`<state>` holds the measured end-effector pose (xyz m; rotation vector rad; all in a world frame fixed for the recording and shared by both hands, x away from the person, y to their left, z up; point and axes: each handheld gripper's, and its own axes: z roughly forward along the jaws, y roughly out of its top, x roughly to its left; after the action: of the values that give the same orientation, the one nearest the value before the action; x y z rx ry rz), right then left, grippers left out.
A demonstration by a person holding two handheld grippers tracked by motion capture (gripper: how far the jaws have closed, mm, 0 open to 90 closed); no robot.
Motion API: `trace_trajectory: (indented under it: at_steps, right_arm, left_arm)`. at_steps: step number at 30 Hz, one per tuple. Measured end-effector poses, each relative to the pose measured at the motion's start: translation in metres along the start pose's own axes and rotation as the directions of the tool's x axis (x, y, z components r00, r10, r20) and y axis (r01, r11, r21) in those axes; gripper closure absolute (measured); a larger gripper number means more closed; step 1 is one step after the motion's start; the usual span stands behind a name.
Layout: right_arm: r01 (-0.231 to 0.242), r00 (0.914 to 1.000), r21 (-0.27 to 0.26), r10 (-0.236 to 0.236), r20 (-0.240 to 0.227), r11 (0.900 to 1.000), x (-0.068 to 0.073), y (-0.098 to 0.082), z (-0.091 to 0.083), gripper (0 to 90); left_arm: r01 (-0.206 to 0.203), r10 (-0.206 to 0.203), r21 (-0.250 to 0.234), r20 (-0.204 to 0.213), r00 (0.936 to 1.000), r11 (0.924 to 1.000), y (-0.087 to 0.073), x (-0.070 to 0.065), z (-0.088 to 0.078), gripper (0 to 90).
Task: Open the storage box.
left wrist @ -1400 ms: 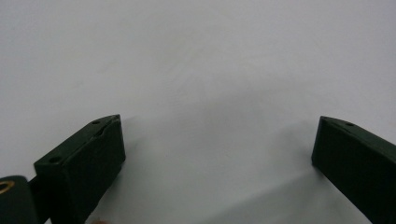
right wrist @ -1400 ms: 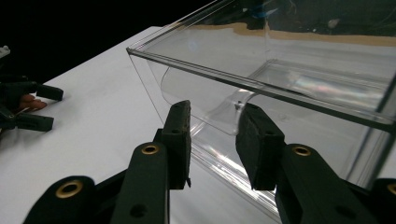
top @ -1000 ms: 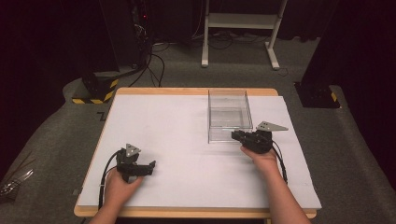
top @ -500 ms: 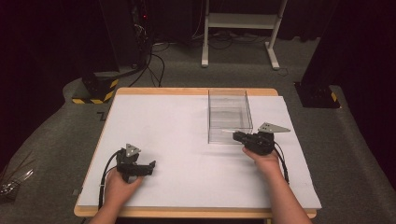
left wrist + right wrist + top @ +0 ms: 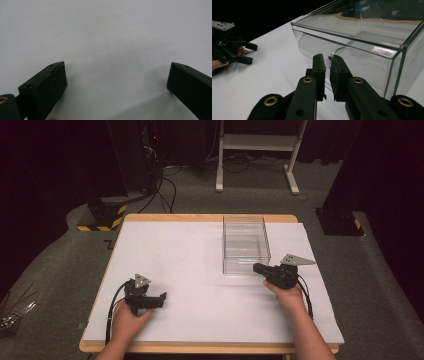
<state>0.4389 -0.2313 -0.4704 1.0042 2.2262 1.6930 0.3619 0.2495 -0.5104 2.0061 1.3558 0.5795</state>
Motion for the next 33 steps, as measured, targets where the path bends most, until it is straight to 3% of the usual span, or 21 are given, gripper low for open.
trace_trajectory:
  at_steps: [13,19,23,28,31,33]
  right_arm:
    - [0.005,1.0,-0.025,-0.005,0.002,1.0,0.004,-0.009,-0.017,89.4]
    - [-0.008,0.9997,0.002,0.008,-0.025,1.0,0.005,-0.009,-0.014,69.1]
    - [-0.025,0.9992,0.03,0.026,-0.032,0.999,0.005,-0.004,-0.001,65.4]
    - [-0.017,0.9972,0.048,0.021,-0.071,0.999,0.007,0.001,0.013,69.6]
    - [-0.028,0.997,0.044,0.031,-0.071,0.999,0.004,0.001,0.013,72.2]
    - [-0.042,0.9944,0.037,0.045,-0.095,0.998,0.001,0.001,0.011,74.8]
  left_arm:
    - [0.001,-0.001,-0.003,-0.002,1.0,1.0,0.0,0.0,0.0,2.9]
    - [0.001,-0.001,-0.002,-0.002,1.0,1.0,0.0,0.0,0.0,2.9]
    - [0.001,-0.001,-0.003,-0.002,1.0,1.0,0.0,0.0,0.0,2.9]
    - [0.001,-0.001,-0.002,-0.001,1.0,1.0,0.0,0.0,0.0,2.9]
    - [0.003,-0.003,-0.003,-0.001,1.0,1.0,0.0,0.0,0.0,2.9]
    - [0.001,-0.001,0.0,0.0,1.0,1.0,0.0,0.0,0.0,2.9]
